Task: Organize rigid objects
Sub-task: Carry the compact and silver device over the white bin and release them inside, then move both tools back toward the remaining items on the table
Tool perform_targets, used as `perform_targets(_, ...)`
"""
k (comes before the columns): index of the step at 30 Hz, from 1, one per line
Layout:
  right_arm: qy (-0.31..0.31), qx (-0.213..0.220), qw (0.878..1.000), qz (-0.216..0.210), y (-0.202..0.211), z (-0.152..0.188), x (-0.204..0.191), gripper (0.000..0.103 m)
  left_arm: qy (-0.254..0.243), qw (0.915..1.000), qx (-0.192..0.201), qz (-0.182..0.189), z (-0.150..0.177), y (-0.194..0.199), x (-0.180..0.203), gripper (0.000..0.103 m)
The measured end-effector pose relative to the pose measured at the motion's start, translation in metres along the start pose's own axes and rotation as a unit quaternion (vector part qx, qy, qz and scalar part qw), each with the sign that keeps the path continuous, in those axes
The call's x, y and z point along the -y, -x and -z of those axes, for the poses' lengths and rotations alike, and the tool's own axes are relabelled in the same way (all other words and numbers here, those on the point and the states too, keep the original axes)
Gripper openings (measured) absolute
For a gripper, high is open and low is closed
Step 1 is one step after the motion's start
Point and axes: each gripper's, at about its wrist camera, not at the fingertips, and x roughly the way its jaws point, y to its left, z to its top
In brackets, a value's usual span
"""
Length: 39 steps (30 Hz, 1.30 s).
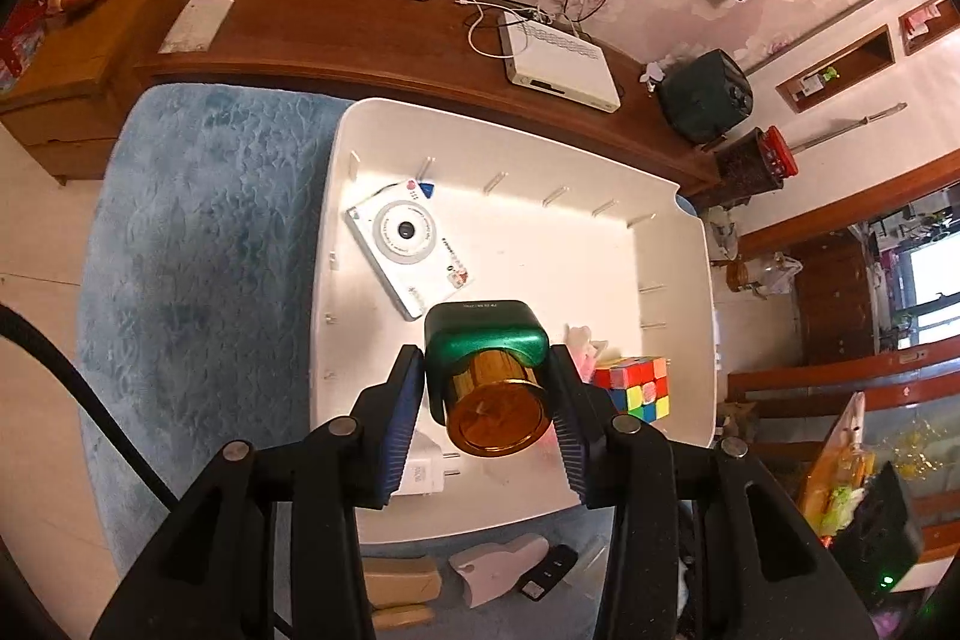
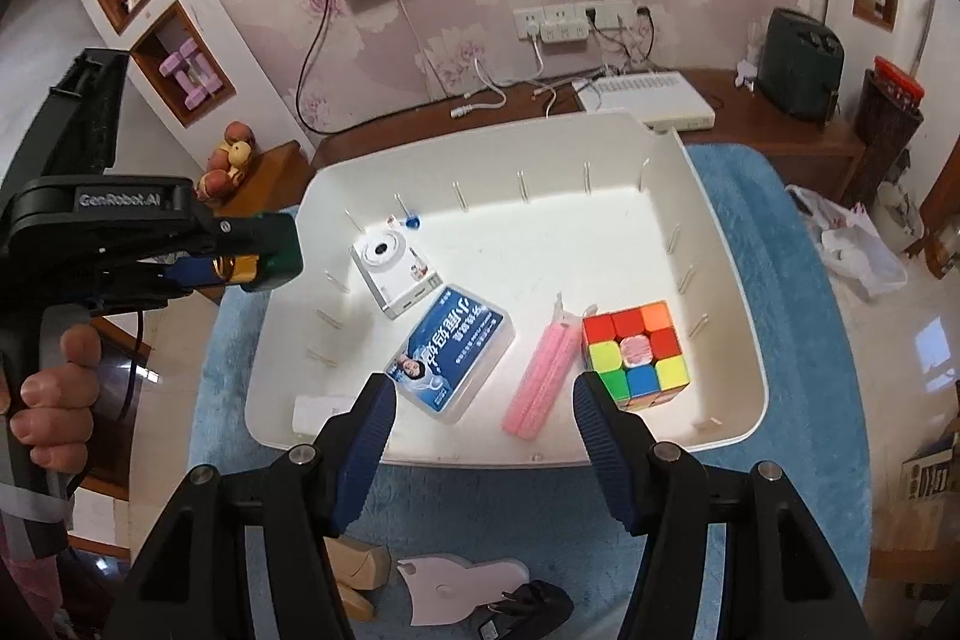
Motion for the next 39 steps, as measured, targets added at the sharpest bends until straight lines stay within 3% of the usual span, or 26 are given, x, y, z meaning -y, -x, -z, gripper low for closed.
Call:
perform_targets(2,0.002,0.009,1.0,0.0,0.007,0.001,-0.001,0.062,0.001,0.9999,0.014,0.001,0.002,0.008,0.0,0.048)
perform_targets(4,0.0,0.019,1.0,-0.001,0.015,0.002,-0.002,0.062,0.0,0.9995,0.029,0.008,0.004,0.02,0.001,0.062)
perform_targets(7,-0.002,0.032,0.999,-0.002,0.027,0.004,-0.003,0.064,-0.011,0.9985,0.053,-0.005,0.007,0.037,0.004,0.074)
perform_targets(9,-0.001,0.039,0.999,-0.002,0.035,0.005,-0.005,0.068,-0.011,0.9982,0.057,-0.012,0.011,0.044,0.003,0.077)
perform_targets(18,0.019,0.111,0.994,0.005,0.091,0.022,-0.02,0.081,-0.006,0.9952,0.095,-0.025,0.049,0.089,-0.007,0.078)
perform_targets(25,0.022,0.161,0.986,0.022,0.124,0.046,-0.029,0.082,-0.04,0.9911,0.122,-0.036,0.083,0.113,-0.008,0.078)
perform_targets(30,0.011,0.17,0.985,0.037,0.135,0.069,-0.028,0.082,-0.066,0.9904,0.118,-0.026,0.108,0.117,-0.006,0.078)
perform_targets(39,-0.003,0.175,0.983,0.056,0.141,0.115,-0.025,0.082,-0.11,0.9909,0.078,-0.002,0.151,0.106,0.003,0.078)
